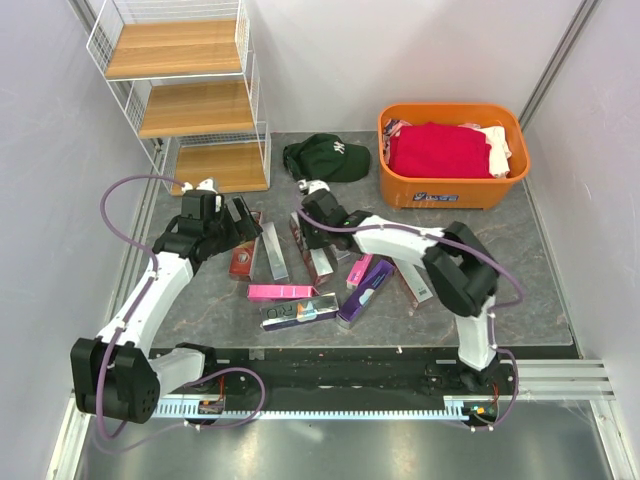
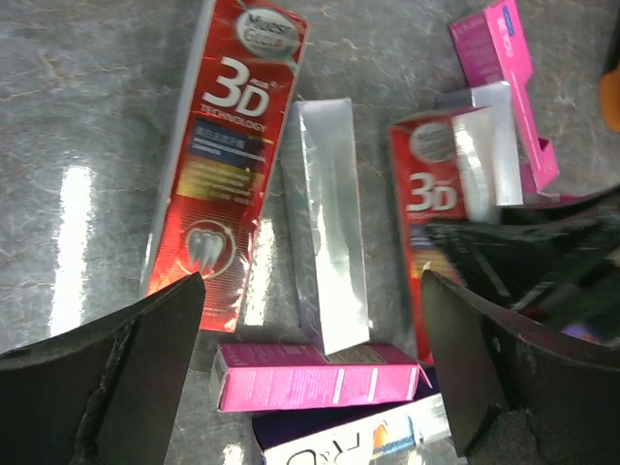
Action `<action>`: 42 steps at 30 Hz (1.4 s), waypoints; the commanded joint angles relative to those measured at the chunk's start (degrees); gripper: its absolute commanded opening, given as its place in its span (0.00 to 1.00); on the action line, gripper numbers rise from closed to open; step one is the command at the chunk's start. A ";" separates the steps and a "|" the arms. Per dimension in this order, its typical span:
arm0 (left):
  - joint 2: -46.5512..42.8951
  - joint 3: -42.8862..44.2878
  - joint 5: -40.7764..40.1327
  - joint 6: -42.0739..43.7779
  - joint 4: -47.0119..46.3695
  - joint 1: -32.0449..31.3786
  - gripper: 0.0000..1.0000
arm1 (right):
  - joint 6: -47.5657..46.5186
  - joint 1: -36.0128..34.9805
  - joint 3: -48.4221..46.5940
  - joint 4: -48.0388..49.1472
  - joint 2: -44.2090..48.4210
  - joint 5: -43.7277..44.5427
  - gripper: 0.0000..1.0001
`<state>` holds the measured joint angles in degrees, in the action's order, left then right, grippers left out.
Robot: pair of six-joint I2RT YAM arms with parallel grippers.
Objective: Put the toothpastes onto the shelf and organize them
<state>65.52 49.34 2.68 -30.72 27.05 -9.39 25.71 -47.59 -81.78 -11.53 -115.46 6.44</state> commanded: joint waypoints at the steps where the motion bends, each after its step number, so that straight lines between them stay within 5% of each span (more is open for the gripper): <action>1: -0.57 2.86 5.40 3.03 -1.82 0.25 1.00 | 4.42 3.29 4.86 9.06 14.01 0.59 0.40; 10: -2.23 2.51 23.41 0.59 -13.41 -1.33 1.00 | 12.68 9.09 24.72 26.09 40.03 6.82 0.37; 17: -0.31 -2.75 39.14 -13.56 -42.64 -7.57 1.00 | 18.30 9.45 40.79 40.34 61.63 19.31 0.36; 20: 1.36 -1.71 41.35 -17.87 -47.51 -10.64 1.00 | 20.07 9.54 43.36 44.13 67.36 21.86 0.35; 31: 4.18 5.50 46.98 -33.96 -59.64 -12.67 1.00 | 19.20 9.54 25.90 43.08 62.21 19.06 0.37; 42: 9.17 9.10 46.45 -44.07 -70.73 -13.37 0.97 | 21.04 9.54 21.67 50.73 52.01 15.28 0.37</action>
<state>71.18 54.28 48.21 -69.17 -38.24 -22.04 45.28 -38.02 -55.81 32.82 -62.17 23.68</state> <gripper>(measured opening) 0.984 0.374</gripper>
